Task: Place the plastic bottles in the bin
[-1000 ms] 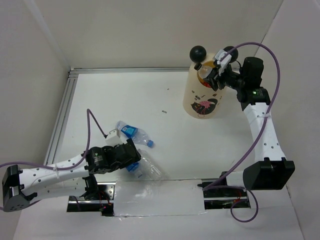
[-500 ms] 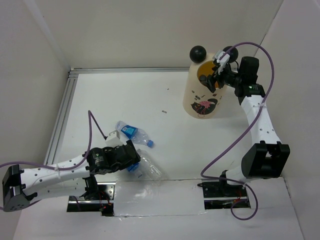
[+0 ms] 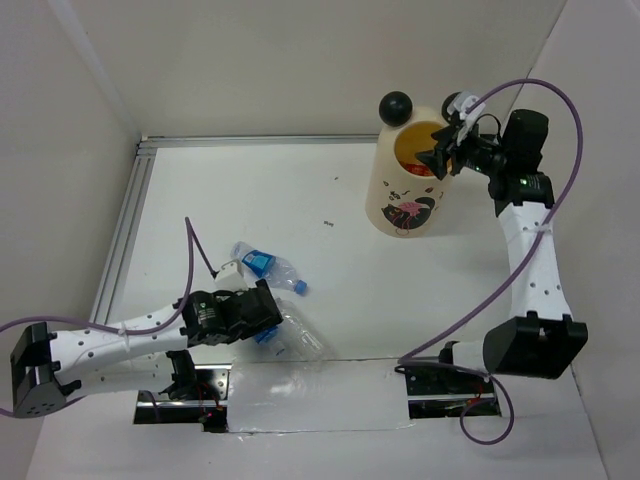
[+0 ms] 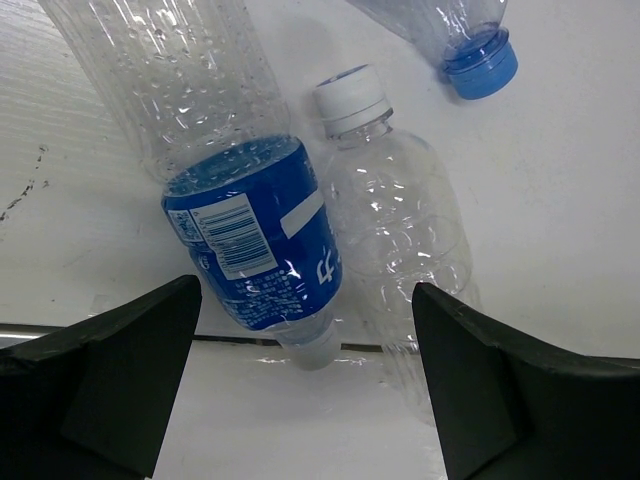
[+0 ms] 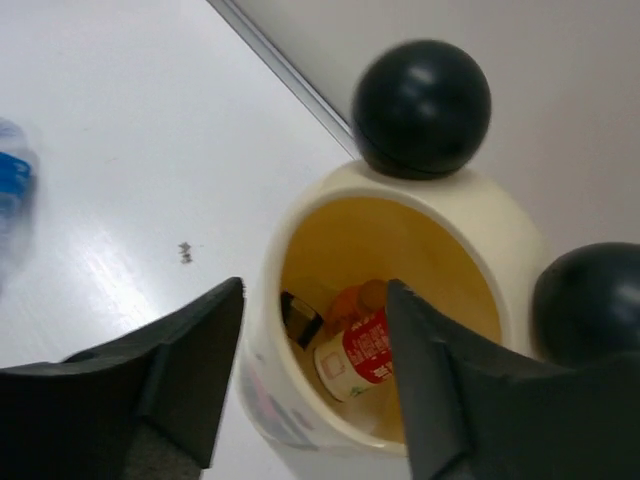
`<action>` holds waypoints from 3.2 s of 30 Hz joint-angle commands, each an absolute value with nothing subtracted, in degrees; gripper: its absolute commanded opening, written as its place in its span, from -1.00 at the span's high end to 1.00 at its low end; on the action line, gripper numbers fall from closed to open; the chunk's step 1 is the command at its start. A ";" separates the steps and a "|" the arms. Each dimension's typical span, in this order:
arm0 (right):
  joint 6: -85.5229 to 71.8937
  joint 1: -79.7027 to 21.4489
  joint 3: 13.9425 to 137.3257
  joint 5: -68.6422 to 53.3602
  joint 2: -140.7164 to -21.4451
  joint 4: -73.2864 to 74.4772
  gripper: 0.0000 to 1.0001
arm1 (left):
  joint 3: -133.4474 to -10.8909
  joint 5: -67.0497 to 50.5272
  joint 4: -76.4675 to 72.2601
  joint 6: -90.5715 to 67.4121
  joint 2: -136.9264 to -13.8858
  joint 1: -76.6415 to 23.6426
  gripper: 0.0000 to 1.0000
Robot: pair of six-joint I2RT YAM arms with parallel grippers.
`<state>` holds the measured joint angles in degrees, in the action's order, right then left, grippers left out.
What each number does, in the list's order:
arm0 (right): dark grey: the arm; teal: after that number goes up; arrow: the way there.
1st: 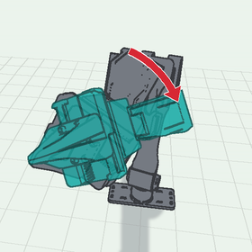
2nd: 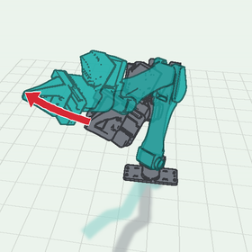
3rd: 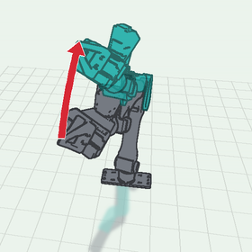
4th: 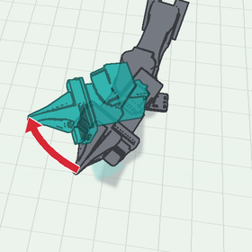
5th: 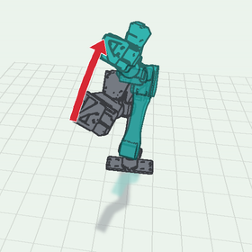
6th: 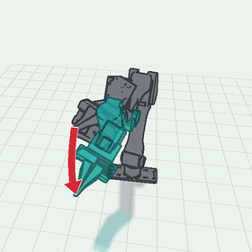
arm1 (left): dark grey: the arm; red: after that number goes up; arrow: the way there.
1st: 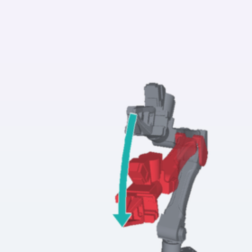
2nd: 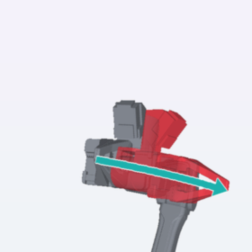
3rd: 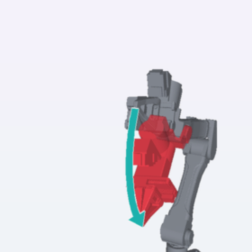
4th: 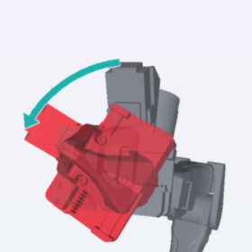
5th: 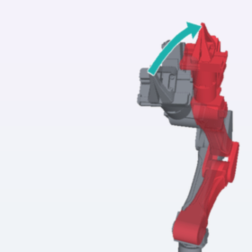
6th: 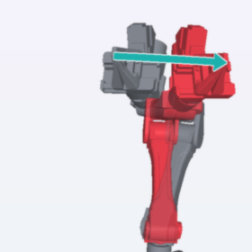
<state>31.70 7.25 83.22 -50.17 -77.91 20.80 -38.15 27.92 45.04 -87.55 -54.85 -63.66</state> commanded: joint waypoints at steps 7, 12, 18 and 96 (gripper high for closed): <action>30.49 9.93 72.16 -53.35 -64.17 30.48 -0.06 | -43.50 28.56 51.04 -91.40 -59.94 -63.81 -0.98; 38.57 11.43 69.87 -59.05 -61.35 36.90 -1.00 | -47.80 32.07 57.30 -95.27 -58.54 -65.56 -0.98; 42.54 11.95 68.74 -63.28 -61.35 42.62 -0.88 | -49.83 35.86 62.57 -98.52 -58.09 -65.57 -0.98; 57.93 13.27 52.65 -53.70 -45.01 63.55 0.92 | -106.95 21.27 -34.77 -19.36 -101.85 -52.21 1.00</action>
<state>57.34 12.58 53.43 -54.63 -47.57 62.65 -102.21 17.10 -13.47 -29.65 -98.91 -51.40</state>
